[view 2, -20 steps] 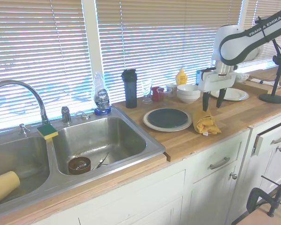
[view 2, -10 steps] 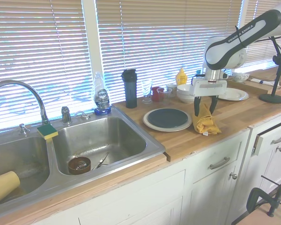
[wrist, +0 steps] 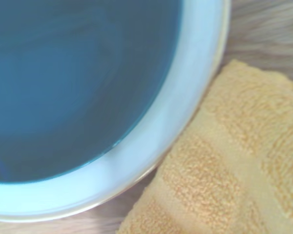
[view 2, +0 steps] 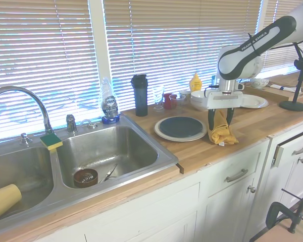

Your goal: Wipe the blue plate in clockwise motion

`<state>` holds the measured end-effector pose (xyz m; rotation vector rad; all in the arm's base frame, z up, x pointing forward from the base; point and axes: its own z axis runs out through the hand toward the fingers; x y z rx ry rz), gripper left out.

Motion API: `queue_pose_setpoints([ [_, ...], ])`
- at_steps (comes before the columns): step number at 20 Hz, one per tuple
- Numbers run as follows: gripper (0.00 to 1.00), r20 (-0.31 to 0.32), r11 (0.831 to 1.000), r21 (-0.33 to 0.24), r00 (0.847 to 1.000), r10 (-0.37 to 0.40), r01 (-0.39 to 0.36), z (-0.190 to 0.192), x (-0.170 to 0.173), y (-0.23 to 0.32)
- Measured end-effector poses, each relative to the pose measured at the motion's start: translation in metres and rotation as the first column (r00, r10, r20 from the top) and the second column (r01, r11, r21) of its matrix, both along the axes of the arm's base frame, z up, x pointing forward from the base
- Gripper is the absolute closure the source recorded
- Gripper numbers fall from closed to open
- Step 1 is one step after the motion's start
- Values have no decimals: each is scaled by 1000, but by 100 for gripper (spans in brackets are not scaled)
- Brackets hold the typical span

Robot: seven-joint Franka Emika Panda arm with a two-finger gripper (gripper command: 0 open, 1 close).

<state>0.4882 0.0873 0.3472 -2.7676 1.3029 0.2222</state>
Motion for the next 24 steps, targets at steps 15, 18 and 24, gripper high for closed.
queue_pose_setpoints([
  [15, 100, 10, 1000, -15, 1000, 25, -24, 0, 0, 4],
  [18, 100, 10, 1000, -15, 1000, 25, -24, 0, 0, 4],
  [24, 100, 11, 1000, -15, 1000, 24, -24, 0, 0, 4],
])
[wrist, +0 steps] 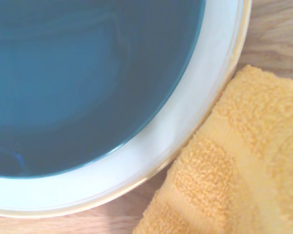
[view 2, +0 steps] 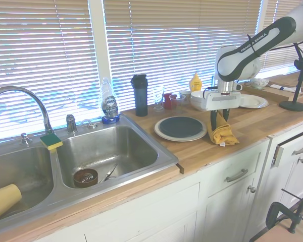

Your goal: Wipe the blue plate in clockwise motion

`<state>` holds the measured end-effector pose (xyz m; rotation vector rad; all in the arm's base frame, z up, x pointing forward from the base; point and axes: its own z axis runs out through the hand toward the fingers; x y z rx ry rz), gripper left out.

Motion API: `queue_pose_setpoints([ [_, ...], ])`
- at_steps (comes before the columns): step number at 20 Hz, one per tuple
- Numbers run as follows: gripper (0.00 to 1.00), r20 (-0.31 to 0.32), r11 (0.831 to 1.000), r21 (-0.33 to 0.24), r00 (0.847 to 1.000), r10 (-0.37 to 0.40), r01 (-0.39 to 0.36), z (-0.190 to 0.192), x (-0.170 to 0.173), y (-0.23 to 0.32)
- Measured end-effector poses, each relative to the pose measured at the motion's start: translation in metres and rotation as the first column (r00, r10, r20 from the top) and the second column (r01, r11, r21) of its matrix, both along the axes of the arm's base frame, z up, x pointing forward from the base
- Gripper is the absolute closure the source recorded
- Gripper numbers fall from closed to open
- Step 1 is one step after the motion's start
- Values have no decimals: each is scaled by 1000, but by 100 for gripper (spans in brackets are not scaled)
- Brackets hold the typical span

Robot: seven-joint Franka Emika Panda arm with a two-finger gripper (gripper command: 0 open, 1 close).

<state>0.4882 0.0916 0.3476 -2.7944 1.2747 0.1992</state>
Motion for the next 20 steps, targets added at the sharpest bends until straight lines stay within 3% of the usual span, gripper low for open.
queue_pose_setpoints([
  [11, 100, 11, 1000, 0, 1000, -3, 3, 1, 1, -1],
  [20, 100, 84, 1000, -28, 996, 5, -3, 26, -3, -3],
])
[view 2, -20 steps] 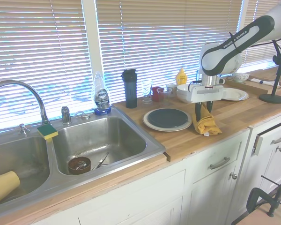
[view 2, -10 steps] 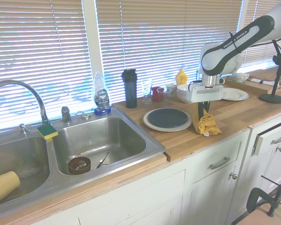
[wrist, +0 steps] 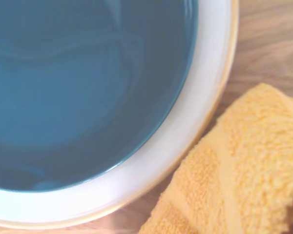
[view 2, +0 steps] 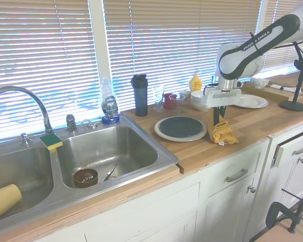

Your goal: Wipe the blue plate in clockwise motion

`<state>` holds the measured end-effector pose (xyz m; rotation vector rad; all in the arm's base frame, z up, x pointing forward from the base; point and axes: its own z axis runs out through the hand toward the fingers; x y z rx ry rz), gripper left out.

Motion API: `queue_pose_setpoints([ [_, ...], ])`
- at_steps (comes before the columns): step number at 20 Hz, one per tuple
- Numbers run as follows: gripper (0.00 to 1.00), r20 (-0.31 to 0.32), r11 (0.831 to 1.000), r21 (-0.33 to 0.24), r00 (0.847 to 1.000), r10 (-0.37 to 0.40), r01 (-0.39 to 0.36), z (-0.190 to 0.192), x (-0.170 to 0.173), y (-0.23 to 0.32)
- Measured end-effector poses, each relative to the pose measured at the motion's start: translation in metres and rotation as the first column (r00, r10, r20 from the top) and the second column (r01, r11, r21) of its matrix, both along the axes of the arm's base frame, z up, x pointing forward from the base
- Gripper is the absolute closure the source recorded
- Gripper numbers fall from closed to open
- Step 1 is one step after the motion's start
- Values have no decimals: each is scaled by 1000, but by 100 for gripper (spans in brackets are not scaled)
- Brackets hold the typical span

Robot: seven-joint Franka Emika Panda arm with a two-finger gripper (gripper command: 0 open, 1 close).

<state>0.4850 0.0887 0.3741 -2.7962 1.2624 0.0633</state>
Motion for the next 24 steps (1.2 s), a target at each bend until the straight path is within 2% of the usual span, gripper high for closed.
queue_pose_setpoints([
  [7, 100, 62, 1000, -7, 998, 11, -11, 54, -18, 7],
  [12, 100, 83, 1000, -14, 996, 18, -17, 97, -23, 24],
  [18, 100, 112, 999, -27, 993, 40, -37, 145, -11, 49],
  [24, 100, 120, 998, -39, 991, 59, -55, 175, 24, 88],
])
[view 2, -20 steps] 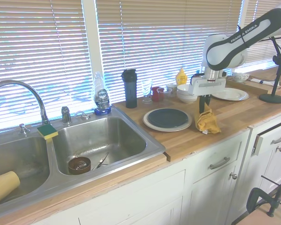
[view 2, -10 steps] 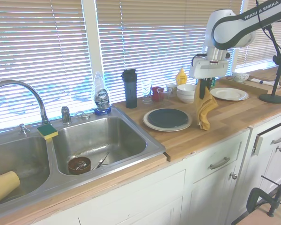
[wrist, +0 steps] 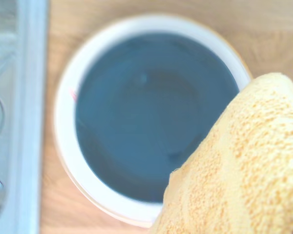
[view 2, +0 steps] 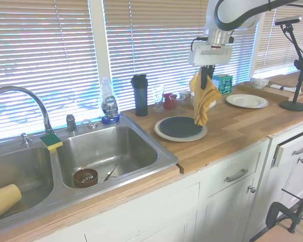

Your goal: Wipe the blue plate in clockwise motion

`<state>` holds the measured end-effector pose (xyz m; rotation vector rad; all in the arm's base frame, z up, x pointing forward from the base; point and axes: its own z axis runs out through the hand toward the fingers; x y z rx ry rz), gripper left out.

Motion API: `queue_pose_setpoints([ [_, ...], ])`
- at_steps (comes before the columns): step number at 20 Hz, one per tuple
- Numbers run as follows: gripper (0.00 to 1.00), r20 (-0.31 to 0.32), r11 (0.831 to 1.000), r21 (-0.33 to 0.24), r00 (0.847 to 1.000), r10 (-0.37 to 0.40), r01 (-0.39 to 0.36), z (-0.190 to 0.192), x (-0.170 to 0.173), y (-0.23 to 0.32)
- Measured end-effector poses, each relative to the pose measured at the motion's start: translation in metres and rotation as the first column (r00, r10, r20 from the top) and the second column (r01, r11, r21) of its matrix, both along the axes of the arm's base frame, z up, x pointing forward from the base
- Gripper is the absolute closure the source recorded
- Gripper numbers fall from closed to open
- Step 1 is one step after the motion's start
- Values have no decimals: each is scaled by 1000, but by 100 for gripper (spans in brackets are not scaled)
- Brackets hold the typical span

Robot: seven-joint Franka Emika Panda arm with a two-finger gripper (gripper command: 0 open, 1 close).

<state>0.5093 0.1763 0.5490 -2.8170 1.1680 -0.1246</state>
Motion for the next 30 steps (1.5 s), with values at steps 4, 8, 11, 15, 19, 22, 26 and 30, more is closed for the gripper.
queue_pose_setpoints([
  [4, 100, -13, 1000, -14, 1000, 19, -19, -4, 23, 31],
  [8, 100, -24, 999, -25, 999, 44, -44, -18, 41, 63],
  [11, 100, -32, 998, -26, 998, 63, -64, -28, 50, 83],
  [15, 100, -47, 998, -23, 997, 65, -66, -42, 63, 89],
  [19, 100, -85, 999, -37, 996, 27, -30, -68, 80, 67],
  [22, 100, -120, 999, -48, 993, 11, -17, -89, 86, 51],
  [26, 100, -158, 998, -63, 987, -6, -4, -114, 84, 36],
  [30, 100, -195, 996, -84, 981, -18, 2, -136, 76, 26],
])
